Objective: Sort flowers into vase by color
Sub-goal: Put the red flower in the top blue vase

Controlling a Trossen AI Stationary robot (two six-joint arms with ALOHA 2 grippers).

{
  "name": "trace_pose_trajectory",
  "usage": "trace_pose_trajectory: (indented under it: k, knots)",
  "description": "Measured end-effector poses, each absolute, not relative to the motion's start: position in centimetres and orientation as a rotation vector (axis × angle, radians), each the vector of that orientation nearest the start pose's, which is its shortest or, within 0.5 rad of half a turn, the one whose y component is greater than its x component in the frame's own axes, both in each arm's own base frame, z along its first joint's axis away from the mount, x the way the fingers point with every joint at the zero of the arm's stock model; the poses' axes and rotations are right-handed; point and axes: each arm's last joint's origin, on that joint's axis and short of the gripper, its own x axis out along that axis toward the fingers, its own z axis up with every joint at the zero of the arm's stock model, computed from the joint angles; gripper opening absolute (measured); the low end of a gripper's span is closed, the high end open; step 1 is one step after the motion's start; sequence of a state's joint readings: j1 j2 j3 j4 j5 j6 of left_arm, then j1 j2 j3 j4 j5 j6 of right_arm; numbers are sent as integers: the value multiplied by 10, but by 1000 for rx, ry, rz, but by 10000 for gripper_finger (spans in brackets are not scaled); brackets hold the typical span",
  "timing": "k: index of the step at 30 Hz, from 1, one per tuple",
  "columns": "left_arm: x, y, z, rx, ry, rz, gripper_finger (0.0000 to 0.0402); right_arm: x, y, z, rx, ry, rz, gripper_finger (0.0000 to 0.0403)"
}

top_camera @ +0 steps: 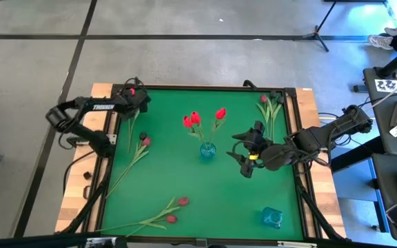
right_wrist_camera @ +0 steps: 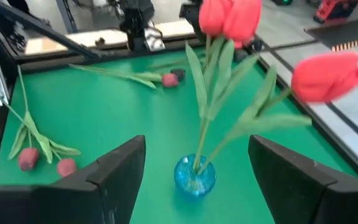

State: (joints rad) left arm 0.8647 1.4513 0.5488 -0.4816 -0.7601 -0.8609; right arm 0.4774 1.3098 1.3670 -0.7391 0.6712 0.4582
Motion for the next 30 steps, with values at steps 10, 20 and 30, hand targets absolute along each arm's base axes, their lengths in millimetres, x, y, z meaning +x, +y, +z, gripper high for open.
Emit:
trace_pose_trajectory:
  k: [10, 20, 30]
  knots:
    - [129, 170, 110, -650, 823, 1863, 112, 234, 116, 374, 45, 491, -349, 285]
    - [168, 139, 114, -691, 769, 1596, 112, 234, 115, 375, 42, 479, -367, 285]
    - [175, 131, 117, -665, 782, 1519, 112, 235, 115, 375, 42, 469, -379, 285]
